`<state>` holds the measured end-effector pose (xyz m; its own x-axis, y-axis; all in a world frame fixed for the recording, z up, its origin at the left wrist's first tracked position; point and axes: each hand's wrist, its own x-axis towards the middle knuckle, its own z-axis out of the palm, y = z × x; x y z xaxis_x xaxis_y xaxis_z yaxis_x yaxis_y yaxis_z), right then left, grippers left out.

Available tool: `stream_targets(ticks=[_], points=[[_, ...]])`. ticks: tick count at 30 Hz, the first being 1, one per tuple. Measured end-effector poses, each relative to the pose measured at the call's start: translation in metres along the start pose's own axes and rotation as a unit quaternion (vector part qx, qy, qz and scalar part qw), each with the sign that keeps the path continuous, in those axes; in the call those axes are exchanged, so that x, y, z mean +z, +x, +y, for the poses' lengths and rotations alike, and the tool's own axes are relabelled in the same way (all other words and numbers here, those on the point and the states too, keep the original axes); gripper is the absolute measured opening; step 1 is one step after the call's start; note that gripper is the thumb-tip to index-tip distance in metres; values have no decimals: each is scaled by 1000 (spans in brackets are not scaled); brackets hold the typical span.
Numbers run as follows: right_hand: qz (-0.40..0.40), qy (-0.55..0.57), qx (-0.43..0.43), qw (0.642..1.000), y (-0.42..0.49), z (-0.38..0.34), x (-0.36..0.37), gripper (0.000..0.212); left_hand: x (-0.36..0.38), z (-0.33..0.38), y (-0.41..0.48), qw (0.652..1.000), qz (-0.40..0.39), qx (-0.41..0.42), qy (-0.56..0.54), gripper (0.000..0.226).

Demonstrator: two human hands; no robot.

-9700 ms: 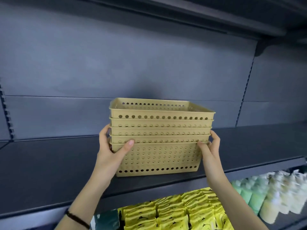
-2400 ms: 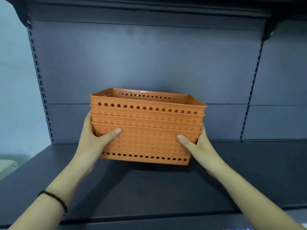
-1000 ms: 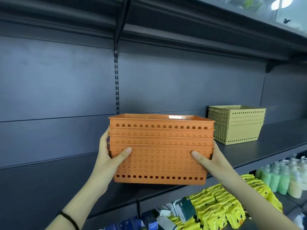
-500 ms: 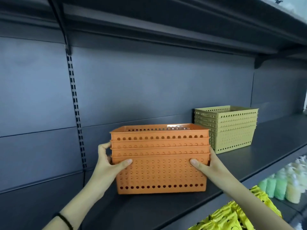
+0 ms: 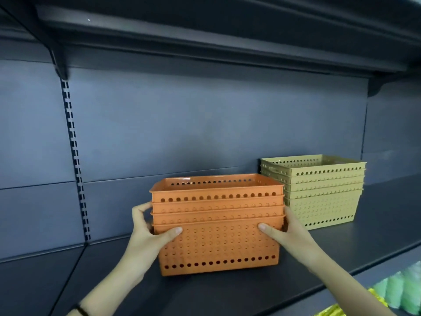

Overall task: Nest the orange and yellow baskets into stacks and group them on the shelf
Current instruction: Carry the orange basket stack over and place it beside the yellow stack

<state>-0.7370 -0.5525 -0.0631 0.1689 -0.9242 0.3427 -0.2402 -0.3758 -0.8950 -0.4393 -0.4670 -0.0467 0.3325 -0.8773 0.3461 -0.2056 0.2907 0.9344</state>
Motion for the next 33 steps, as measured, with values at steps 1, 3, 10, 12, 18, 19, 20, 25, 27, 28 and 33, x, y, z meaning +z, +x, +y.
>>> stream_targets(ticks=[1,3,10,12,18,19,20,25,27,28,33], points=[[4,-8,-6,1000,5,4,-5,62,9,0,0,1000,4,0,1,70],[3,-24,-10,1000,14,15,-16,65,25,-3,-2,1000,13,-4,1,71],[131,-114,-60,983,30,40,-36,93,65,-5,-8,999,53,4,10,72],[219,-158,-62,961,35,43,-35,120,73,-5,-7,998,63,5,14,70],[207,-109,-7,972,61,54,-49,148,95,-8,-5,997,74,15,17,65],[196,-100,-8,976,65,56,-52,148,96,-10,-2,997,75,17,18,64],[185,-90,-12,978,69,59,-55,148,97,-11,0,997,75,16,18,64],[167,-97,-4,981,77,60,-54,145,93,-18,14,997,64,5,32,62],[168,-105,7,980,81,61,-49,143,93,-21,20,997,65,5,45,63],[169,-110,11,979,83,62,-47,142,93,-23,23,996,67,6,50,63],[172,-118,21,978,90,64,-44,131,98,-29,32,992,96,3,79,68]])
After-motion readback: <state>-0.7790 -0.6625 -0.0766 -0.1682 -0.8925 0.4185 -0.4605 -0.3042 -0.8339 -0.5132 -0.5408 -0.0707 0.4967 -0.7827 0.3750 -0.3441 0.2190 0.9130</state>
